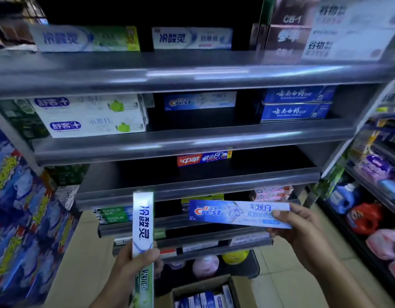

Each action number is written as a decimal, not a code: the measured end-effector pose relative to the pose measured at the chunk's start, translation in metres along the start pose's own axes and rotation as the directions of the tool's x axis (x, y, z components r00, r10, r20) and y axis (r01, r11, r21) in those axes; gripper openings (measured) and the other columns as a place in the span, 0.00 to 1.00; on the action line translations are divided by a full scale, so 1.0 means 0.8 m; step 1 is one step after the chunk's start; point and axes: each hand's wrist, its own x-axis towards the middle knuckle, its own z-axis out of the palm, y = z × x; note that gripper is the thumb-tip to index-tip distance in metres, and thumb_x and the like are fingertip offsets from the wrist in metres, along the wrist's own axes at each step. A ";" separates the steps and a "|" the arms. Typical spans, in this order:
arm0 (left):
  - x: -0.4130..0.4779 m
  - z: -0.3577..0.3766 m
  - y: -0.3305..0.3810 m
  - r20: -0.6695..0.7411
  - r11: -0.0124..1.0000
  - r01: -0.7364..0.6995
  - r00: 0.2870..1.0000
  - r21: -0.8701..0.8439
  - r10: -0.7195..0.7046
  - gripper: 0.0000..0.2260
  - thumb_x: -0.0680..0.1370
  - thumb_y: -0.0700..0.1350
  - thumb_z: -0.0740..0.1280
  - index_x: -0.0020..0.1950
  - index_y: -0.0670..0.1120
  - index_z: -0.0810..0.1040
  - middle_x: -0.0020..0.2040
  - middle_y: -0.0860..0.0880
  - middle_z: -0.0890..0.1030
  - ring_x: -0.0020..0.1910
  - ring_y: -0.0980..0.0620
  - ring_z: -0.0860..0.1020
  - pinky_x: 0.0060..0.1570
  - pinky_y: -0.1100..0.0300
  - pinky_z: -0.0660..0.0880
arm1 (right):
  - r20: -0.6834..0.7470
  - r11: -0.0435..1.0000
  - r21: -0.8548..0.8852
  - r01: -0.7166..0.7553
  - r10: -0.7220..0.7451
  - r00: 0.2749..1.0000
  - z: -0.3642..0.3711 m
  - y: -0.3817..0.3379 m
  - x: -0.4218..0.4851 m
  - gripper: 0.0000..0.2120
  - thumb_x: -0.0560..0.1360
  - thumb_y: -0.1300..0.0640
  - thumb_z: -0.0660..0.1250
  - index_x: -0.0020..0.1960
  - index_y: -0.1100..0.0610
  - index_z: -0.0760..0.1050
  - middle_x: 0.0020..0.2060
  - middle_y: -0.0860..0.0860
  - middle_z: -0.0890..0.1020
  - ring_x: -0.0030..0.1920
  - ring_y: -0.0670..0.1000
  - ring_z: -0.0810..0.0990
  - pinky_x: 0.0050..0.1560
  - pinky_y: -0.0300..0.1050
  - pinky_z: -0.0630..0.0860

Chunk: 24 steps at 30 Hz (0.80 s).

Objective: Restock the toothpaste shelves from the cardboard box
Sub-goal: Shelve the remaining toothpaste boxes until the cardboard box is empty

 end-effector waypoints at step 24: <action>0.021 0.079 0.153 -0.001 0.893 -0.426 0.903 -0.146 0.430 0.25 0.61 0.37 0.75 0.58 0.50 0.85 0.38 0.36 0.81 0.36 0.41 0.81 0.40 0.46 0.81 | 0.189 0.939 0.148 0.309 -0.334 0.924 0.053 -0.135 0.069 0.24 0.68 0.64 0.74 0.62 0.61 0.74 0.41 0.55 0.86 0.44 0.54 0.86 0.48 0.51 0.84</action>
